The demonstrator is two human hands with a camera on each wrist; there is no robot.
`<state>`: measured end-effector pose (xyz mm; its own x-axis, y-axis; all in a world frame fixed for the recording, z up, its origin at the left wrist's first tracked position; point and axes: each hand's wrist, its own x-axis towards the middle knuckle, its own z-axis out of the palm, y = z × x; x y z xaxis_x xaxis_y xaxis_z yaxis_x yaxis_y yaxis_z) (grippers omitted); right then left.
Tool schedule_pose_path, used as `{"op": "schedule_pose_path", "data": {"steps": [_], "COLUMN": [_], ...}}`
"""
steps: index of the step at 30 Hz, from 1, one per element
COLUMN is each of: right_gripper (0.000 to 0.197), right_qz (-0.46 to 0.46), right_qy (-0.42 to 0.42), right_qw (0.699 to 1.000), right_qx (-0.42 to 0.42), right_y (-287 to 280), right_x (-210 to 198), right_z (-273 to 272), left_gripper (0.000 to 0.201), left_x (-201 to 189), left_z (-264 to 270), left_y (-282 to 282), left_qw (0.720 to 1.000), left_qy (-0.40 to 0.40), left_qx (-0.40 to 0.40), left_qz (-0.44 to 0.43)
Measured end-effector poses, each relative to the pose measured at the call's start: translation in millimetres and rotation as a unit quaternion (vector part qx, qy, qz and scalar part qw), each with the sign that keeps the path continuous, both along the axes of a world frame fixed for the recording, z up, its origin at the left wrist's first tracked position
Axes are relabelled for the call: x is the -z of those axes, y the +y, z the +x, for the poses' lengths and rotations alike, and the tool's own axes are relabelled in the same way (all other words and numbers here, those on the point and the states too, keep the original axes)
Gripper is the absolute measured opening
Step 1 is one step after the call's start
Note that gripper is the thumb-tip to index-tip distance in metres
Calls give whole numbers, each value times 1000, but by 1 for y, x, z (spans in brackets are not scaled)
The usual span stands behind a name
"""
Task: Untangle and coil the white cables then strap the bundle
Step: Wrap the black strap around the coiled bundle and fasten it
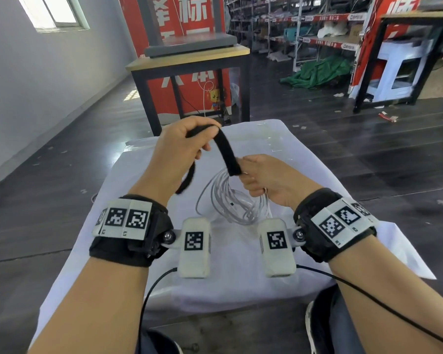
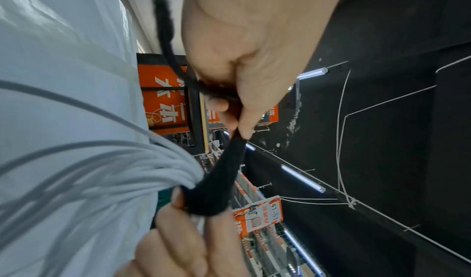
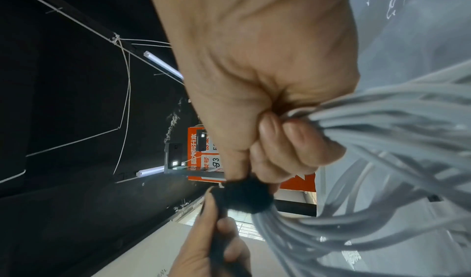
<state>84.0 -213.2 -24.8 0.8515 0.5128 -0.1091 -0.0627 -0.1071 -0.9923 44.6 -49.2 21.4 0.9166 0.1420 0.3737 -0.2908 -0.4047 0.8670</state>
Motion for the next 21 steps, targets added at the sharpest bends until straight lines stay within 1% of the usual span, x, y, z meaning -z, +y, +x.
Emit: {"op": "schedule_pose_path", "data": {"steps": [3, 6, 10, 11, 13, 14, 16, 19, 20, 21], "right_gripper": [30, 28, 26, 27, 32, 32, 25, 20, 20, 20], "right_qz": [-13, 1, 35, 48, 70, 79, 99, 110, 113, 118], "right_qy": [-30, -37, -27, -18, -5, -4, -6, -3, 1, 9], "right_qw": [999, 997, 996, 995, 994, 994, 993, 993, 993, 992], "right_qx": [-38, -60, -81, -86, -88, -81, -63, -45, -40, -36], "right_y": [2, 3, 1, 1, 0, -1, -2, 0, 0, 0], "right_x": [-2, -5, -7, -8, -10, -11, -10, -6, -4, -4], "right_z": [-5, -8, -10, -11, -11, -11, -9, -7, -6, -5], "left_gripper": [13, 13, 8, 9, 17, 22, 27, 32, 30, 25], "left_x": [14, 28, 38, 39, 41, 41, 41, 39, 37, 36], "left_z": [12, 22, 27, 27, 26, 26, 24, 18, 15, 14], "left_y": [8, 14, 10, 7, 4, 4, 5, 1, -1, -2], "left_qw": [998, 995, 989, 987, 984, 983, 978, 960, 956, 956], "left_qy": [1, 55, 129, 142, 166, 178, 206, 261, 269, 271], "left_qx": [-64, -86, -50, -43, -31, -20, 9, 57, 72, 87], "left_qz": [6, 16, 46, 57, 65, 51, 30, 86, 92, 77]}}
